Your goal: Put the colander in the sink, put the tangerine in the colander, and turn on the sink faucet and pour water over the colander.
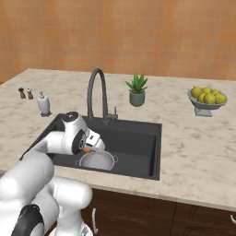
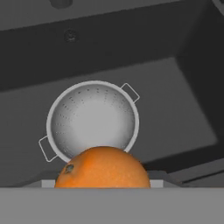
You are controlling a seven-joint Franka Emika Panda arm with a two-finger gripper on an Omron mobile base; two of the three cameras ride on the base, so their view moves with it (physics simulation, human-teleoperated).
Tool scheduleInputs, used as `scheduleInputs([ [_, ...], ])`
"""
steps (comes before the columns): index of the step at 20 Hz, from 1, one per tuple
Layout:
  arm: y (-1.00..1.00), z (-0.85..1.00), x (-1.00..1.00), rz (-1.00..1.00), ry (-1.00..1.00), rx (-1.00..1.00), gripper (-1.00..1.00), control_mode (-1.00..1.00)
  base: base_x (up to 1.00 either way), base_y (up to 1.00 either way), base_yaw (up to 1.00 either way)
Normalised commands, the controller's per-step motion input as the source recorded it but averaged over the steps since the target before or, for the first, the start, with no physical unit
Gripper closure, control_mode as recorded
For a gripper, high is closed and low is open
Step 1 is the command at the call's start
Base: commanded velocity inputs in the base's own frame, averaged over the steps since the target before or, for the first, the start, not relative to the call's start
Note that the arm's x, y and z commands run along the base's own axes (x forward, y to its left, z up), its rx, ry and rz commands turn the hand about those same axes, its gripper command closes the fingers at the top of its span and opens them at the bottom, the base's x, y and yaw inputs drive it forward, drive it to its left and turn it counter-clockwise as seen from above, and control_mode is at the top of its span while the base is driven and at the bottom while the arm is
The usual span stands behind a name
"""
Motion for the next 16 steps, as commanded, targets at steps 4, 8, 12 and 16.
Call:
scheduleInputs([
  [4, 0.52, -0.03, 0.43, -0.07, 0.00, 0.00, 1.00, -1.00, 0.00, 0.00, 0.00],
  [8, 0.51, -0.18, 0.20, -0.06, 0.00, 0.00, 1.00, -1.00, 0.00, 0.00, 0.00],
  [12, 0.27, -0.18, 0.24, -0.04, 0.04, 0.00, 1.00, -1.00, 0.00, 0.00, 0.00],
  [16, 0.04, -0.15, 0.32, 0.00, 0.08, 0.00, 1.00, -1.00, 0.00, 0.00, 0.00],
])
